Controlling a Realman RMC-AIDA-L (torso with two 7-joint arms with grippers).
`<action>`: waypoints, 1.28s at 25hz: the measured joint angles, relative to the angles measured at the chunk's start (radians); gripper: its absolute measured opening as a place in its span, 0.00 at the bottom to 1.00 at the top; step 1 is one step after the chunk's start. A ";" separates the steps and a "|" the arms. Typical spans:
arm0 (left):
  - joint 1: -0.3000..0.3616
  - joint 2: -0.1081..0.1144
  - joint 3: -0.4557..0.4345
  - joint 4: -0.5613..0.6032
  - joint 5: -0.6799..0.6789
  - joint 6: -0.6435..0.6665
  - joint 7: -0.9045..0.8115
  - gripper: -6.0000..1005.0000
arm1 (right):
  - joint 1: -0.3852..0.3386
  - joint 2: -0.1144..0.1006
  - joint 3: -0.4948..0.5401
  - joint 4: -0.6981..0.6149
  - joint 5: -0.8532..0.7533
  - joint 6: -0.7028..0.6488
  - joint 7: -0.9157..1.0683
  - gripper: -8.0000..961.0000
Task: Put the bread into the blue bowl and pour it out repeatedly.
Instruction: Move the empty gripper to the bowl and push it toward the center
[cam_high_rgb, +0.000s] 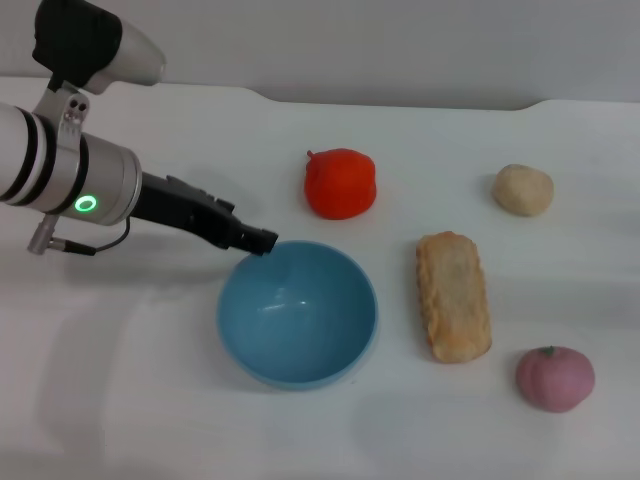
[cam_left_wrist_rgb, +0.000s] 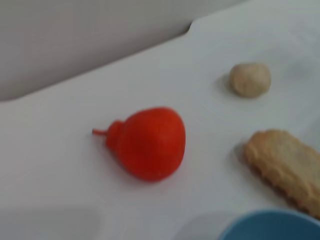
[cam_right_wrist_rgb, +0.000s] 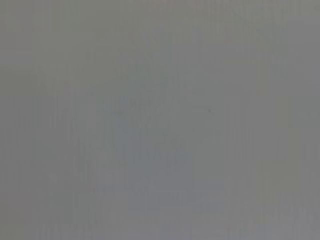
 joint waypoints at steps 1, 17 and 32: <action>-0.001 -0.001 0.003 0.010 0.017 0.017 -0.016 0.75 | 0.002 -0.001 0.000 0.001 0.000 0.001 0.000 0.37; -0.107 -0.005 0.113 -0.119 0.145 -0.003 -0.135 0.75 | 0.024 -0.016 0.001 0.040 0.000 0.003 -0.051 0.38; -0.209 -0.007 0.236 -0.306 0.157 -0.098 -0.149 0.75 | 0.024 -0.016 0.002 0.040 0.000 0.003 -0.052 0.38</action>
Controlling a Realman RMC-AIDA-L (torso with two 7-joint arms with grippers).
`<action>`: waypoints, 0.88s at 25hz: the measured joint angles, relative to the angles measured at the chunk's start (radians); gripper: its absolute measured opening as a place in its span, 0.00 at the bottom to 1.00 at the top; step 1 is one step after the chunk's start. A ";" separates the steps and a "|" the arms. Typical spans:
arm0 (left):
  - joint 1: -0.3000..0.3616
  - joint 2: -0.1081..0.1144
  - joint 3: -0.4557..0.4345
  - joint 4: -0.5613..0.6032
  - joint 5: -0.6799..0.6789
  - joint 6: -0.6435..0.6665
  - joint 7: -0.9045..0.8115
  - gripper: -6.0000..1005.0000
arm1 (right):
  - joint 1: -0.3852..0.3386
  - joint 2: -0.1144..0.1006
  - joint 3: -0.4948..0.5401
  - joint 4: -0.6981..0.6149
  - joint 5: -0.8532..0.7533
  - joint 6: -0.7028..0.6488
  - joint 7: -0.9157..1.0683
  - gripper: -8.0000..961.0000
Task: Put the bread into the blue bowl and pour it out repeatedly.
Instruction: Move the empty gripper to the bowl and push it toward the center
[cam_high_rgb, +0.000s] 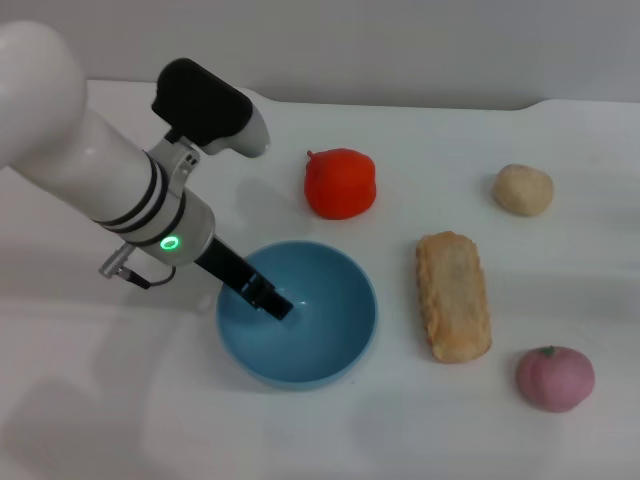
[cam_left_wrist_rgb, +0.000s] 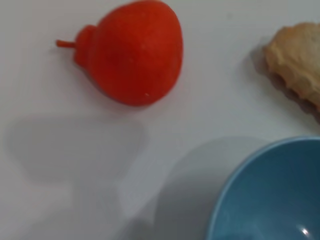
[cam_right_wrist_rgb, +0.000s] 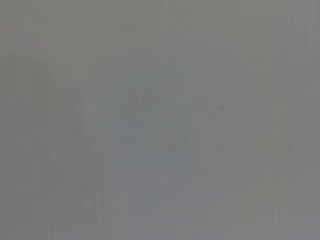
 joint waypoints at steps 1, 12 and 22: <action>-0.004 0.000 0.004 -0.005 0.000 0.000 -0.005 0.74 | 0.000 0.000 0.000 0.000 0.000 0.000 0.000 0.37; -0.007 -0.001 0.012 -0.012 -0.004 0.016 -0.021 0.65 | 0.001 -0.003 0.000 -0.002 0.000 0.000 0.000 0.37; -0.020 -0.001 0.027 -0.014 0.001 0.017 -0.119 0.43 | -0.001 -0.008 0.000 -0.002 0.000 0.002 0.000 0.37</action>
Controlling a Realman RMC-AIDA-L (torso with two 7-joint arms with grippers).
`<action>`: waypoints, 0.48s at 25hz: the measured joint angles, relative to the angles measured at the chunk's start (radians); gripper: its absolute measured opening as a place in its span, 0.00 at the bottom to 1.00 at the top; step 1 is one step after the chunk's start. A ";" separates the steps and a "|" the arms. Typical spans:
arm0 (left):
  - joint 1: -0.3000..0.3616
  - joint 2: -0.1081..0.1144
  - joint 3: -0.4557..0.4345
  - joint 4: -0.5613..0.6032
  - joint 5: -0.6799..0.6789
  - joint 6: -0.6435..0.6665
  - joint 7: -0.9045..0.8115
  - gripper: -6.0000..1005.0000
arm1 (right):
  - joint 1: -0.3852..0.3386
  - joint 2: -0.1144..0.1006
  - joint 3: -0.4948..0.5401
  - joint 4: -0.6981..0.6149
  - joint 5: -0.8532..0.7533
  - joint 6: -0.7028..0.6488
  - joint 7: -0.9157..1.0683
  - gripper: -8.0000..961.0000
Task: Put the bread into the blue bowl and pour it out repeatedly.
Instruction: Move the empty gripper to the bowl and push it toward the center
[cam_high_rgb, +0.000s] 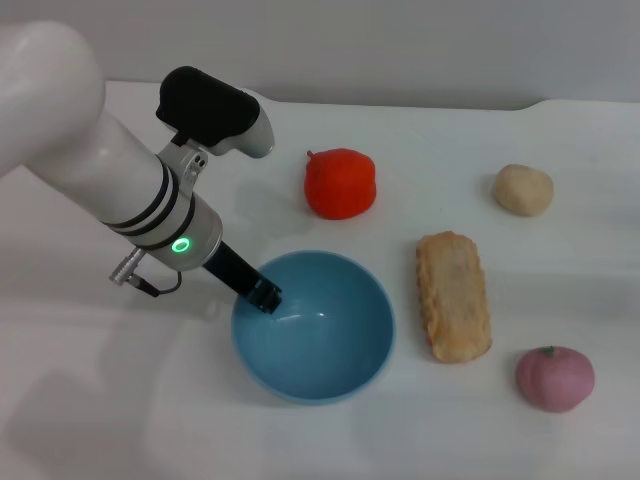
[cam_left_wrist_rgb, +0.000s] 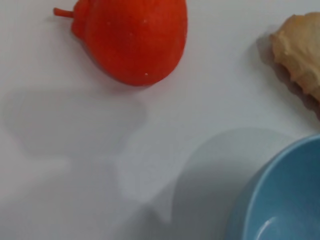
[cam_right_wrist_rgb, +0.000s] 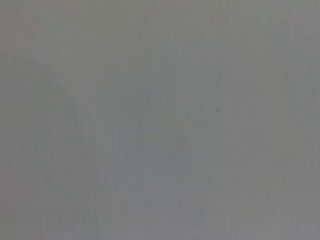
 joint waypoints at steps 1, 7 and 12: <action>-0.002 0.000 -0.003 -0.001 0.000 0.000 -0.011 0.39 | -0.001 0.000 0.000 0.000 0.000 -0.001 0.000 0.37; -0.014 -0.003 -0.006 0.007 -0.003 -0.002 -0.120 0.15 | -0.005 -0.003 0.000 0.050 0.156 -0.076 0.003 0.37; -0.023 -0.006 -0.009 0.017 -0.015 -0.009 -0.180 0.02 | -0.007 -0.009 0.000 0.075 0.284 -0.086 0.011 0.37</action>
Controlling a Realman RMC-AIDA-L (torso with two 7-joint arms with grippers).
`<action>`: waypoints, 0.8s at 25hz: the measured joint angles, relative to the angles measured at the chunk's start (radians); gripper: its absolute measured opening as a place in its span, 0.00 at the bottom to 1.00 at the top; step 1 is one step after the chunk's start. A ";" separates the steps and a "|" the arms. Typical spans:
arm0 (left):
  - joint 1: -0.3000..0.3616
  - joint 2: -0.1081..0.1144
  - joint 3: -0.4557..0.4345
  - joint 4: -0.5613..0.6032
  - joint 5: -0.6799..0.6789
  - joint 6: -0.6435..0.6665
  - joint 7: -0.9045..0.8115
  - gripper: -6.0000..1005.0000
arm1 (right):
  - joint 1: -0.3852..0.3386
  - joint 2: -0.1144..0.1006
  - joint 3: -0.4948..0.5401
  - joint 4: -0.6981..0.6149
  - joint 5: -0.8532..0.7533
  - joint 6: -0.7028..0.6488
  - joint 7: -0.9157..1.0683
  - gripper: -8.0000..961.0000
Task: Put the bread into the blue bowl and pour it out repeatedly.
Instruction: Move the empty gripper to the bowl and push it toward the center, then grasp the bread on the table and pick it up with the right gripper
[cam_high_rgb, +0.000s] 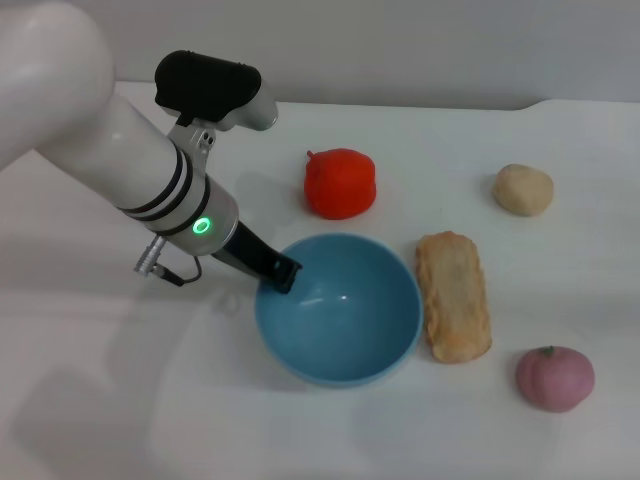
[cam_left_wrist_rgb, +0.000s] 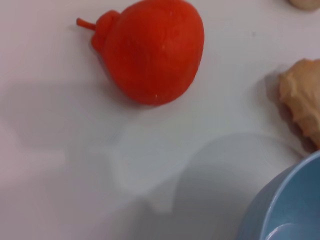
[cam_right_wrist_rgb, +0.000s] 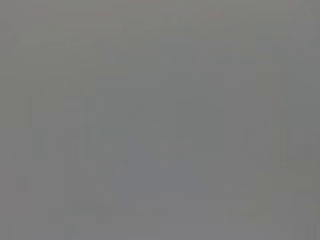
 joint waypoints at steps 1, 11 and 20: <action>-0.001 -0.001 -0.005 0.000 -0.009 -0.004 -0.003 0.01 | -0.001 0.000 0.000 -0.002 0.002 0.003 0.009 0.37; -0.002 0.000 -0.049 -0.005 -0.170 -0.120 -0.006 0.01 | -0.069 -0.042 -0.054 -0.164 -0.200 0.179 0.772 0.37; 0.008 0.007 -0.050 -0.004 -0.162 -0.169 -0.003 0.01 | -0.130 -0.127 -0.055 -0.324 -0.851 -0.028 1.550 0.37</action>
